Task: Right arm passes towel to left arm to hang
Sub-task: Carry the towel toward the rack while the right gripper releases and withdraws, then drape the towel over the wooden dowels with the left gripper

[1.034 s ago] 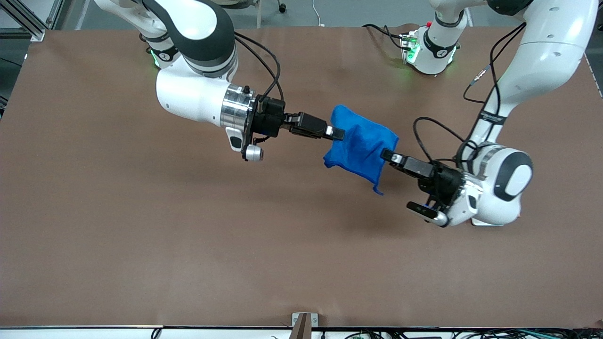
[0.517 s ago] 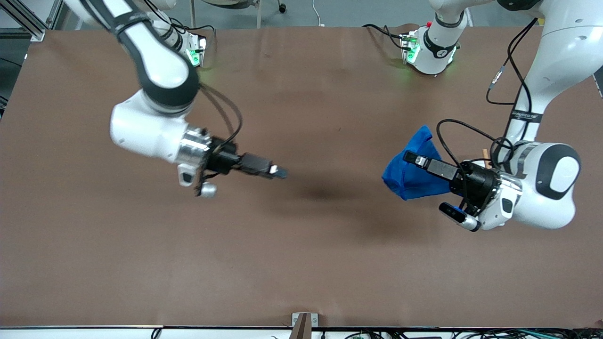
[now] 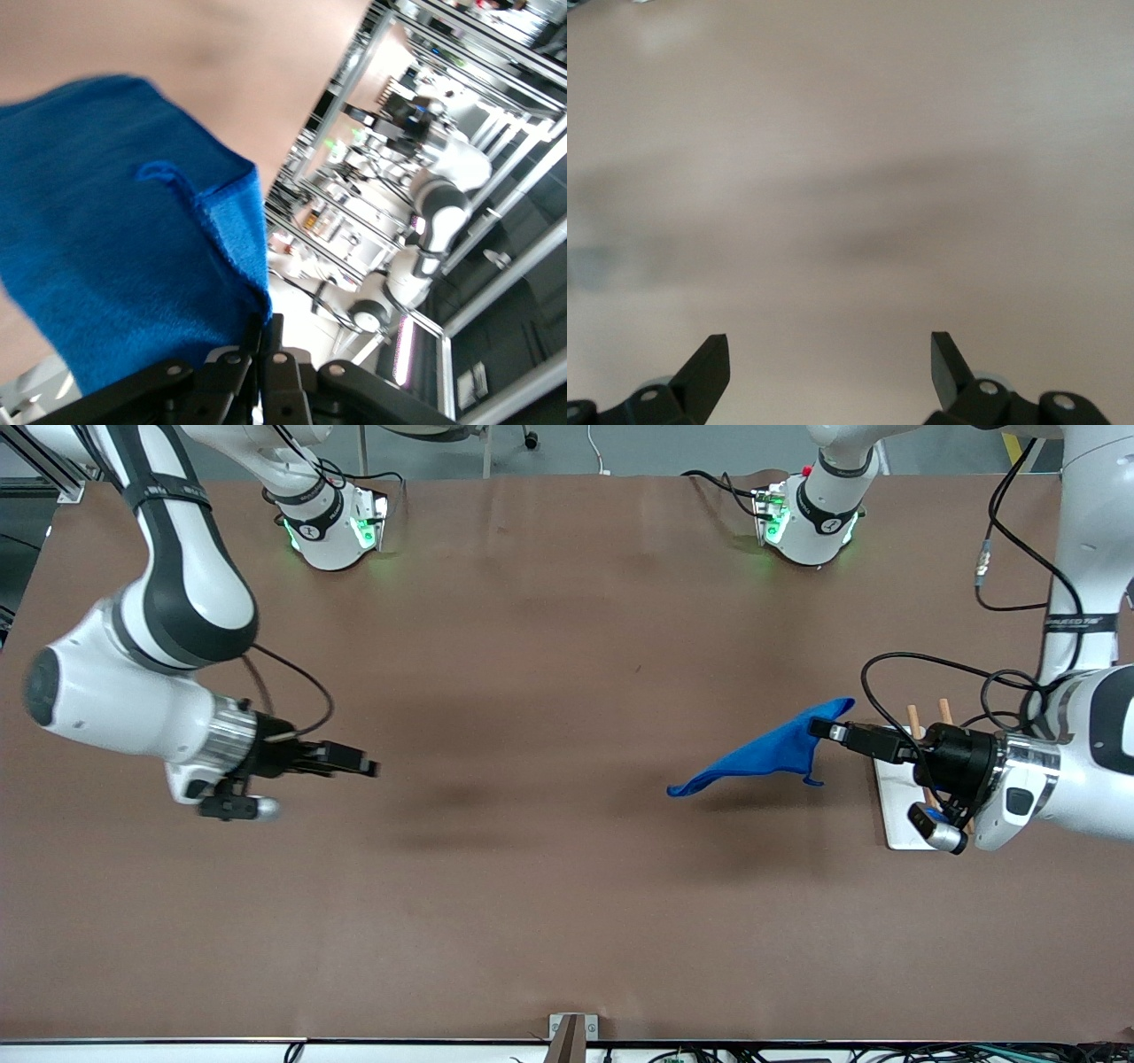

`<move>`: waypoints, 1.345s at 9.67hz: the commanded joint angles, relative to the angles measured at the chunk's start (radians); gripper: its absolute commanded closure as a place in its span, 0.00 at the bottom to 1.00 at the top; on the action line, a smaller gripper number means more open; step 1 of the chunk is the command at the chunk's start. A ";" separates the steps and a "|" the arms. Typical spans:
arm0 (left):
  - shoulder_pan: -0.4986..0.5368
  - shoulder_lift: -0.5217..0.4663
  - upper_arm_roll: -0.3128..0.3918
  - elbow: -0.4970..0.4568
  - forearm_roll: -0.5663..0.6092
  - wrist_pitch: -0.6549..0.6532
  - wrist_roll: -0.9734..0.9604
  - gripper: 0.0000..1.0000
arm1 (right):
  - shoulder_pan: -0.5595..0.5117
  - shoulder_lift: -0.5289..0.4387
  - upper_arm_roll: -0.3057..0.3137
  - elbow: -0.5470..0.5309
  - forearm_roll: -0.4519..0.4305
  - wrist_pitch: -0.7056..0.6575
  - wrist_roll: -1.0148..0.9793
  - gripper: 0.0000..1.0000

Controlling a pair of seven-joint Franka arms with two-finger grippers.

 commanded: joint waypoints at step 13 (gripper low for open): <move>0.025 -0.108 0.141 -0.003 0.809 0.189 -0.082 1.00 | -0.051 -0.264 -0.284 0.258 -0.275 -0.494 -0.057 0.00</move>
